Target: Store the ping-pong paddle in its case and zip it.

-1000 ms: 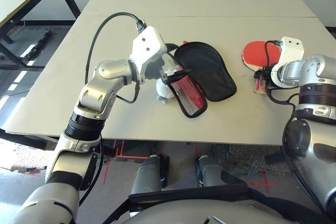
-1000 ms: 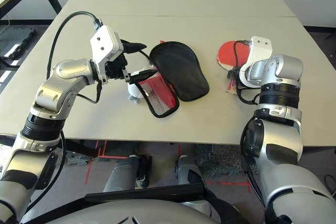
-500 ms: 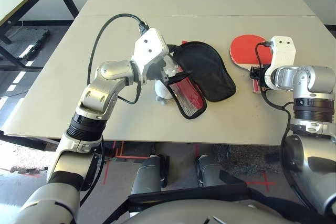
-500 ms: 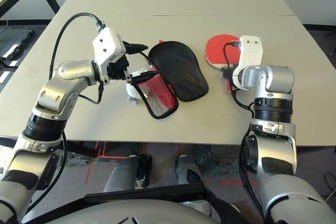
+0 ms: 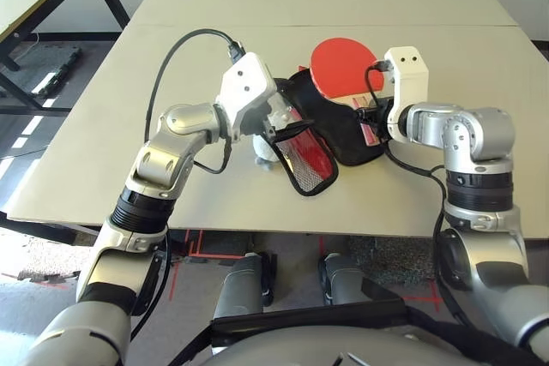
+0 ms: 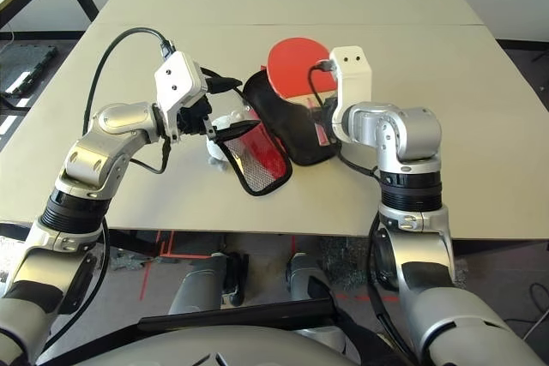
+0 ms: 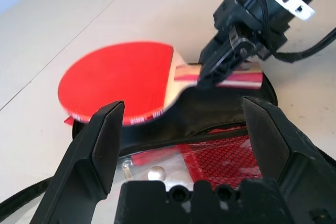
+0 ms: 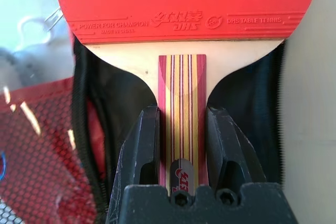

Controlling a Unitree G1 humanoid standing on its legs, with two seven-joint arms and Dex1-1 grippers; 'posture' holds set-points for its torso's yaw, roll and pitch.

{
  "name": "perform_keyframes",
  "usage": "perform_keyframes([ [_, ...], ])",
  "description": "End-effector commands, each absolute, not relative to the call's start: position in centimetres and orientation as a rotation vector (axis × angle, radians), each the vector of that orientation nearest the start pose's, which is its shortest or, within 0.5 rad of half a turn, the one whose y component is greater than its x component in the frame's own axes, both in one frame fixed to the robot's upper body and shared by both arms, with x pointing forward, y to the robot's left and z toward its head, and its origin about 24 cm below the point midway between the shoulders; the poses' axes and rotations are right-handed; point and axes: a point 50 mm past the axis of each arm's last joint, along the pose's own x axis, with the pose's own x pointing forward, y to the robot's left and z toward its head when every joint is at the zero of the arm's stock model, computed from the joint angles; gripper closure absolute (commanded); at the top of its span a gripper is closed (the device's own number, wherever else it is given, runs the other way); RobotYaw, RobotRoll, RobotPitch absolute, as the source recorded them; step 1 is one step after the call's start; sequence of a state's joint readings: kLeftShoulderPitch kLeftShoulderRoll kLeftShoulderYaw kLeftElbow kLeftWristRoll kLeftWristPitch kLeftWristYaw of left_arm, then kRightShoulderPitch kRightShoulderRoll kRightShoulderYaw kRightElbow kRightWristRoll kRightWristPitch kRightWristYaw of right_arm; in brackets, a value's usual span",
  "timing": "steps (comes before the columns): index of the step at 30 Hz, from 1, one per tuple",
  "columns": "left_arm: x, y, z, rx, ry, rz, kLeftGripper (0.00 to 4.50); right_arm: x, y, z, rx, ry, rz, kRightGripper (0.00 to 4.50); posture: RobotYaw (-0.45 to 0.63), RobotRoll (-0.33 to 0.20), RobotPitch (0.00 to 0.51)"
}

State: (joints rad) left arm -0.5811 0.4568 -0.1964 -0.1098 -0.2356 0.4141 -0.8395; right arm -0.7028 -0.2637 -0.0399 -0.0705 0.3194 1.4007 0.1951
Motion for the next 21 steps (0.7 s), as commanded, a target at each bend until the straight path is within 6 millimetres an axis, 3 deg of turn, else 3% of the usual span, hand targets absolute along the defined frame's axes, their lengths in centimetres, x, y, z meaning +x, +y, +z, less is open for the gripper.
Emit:
perform_keyframes([
  [1,30.1,11.5,17.3,0.406,-0.046,-1.071,0.0,32.3,-13.7,14.8,-0.048,0.65,0.397,3.43,-0.03,0.0,0.141],
  [10,29.9,11.6,17.2,0.406,-0.041,-1.064,0.0,33.1,-14.4,13.9,-0.1,0.695,0.384,3.43,-0.02,0.0,0.148],
  [21,29.9,11.3,17.0,0.406,-0.041,-1.067,0.0,34.1,-13.4,13.9,-0.11,0.699,0.434,3.43,-0.02,0.0,0.152],
])
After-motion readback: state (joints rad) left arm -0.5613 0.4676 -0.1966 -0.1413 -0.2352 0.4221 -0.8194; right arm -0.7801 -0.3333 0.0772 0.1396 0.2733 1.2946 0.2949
